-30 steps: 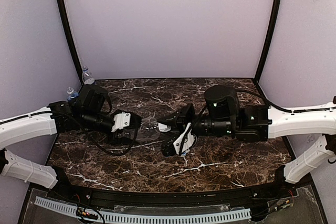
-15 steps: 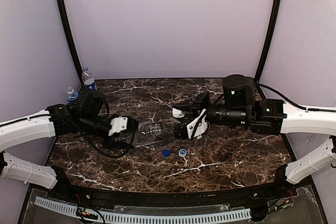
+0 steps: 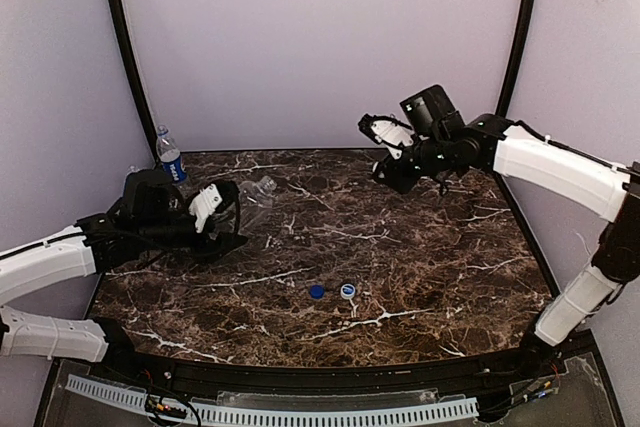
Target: Unscrew the bottle caps
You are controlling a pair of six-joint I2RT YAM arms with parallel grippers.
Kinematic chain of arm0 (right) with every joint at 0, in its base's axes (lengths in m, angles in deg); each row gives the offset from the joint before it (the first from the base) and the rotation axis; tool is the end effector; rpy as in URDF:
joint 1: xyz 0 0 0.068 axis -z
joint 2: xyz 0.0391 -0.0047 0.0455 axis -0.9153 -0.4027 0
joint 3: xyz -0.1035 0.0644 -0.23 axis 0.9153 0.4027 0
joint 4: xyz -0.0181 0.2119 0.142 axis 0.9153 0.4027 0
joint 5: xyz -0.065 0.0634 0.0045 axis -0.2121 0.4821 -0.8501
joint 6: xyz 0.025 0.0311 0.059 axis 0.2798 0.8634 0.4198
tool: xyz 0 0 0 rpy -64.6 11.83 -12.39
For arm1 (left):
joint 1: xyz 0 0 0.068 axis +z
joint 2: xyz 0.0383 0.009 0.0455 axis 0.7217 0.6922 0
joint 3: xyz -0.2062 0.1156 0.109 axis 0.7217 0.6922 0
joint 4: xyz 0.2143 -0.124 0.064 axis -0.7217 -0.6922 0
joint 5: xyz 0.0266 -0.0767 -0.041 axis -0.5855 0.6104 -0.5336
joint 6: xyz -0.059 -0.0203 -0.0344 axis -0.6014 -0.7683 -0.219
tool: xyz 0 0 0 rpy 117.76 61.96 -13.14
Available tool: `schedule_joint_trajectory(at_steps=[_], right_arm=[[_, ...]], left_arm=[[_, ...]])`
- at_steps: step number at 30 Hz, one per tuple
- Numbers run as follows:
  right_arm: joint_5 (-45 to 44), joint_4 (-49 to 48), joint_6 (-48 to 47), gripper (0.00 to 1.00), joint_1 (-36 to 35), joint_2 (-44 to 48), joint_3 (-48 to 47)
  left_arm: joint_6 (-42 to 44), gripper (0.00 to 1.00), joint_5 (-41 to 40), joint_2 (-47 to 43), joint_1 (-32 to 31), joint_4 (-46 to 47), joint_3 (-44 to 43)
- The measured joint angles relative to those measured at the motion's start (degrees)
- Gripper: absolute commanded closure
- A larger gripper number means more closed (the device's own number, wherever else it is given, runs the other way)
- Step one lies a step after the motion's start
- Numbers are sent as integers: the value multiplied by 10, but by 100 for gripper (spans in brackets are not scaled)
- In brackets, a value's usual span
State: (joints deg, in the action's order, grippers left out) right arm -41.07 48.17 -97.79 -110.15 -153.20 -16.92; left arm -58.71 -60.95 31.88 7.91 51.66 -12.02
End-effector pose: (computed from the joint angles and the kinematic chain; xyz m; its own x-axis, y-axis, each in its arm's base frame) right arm 0.2598 0.2443 0.3224 -0.2394 -0.5944 -0.7677 -0.7410 0.6228 -0.2511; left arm 0.1863 -0.1653 0.2476 -0.0089 0.4973 -0.8675 0.8452 0.4673 0.2592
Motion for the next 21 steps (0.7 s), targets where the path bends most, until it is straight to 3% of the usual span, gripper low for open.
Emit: schedule_joint_trajectory(at_steps=[6,10,21], right_arm=[[7,197,237,100,3,-136,2],[11,280,323,100,-26,-170,28],[27,301,411,100,-106,-260,14]], left_arm=[[-133,76,-21,-66,41,107,73],[-186,76,-14,-109,57,150,132],[-254,76,3,-213,118,220,250]])
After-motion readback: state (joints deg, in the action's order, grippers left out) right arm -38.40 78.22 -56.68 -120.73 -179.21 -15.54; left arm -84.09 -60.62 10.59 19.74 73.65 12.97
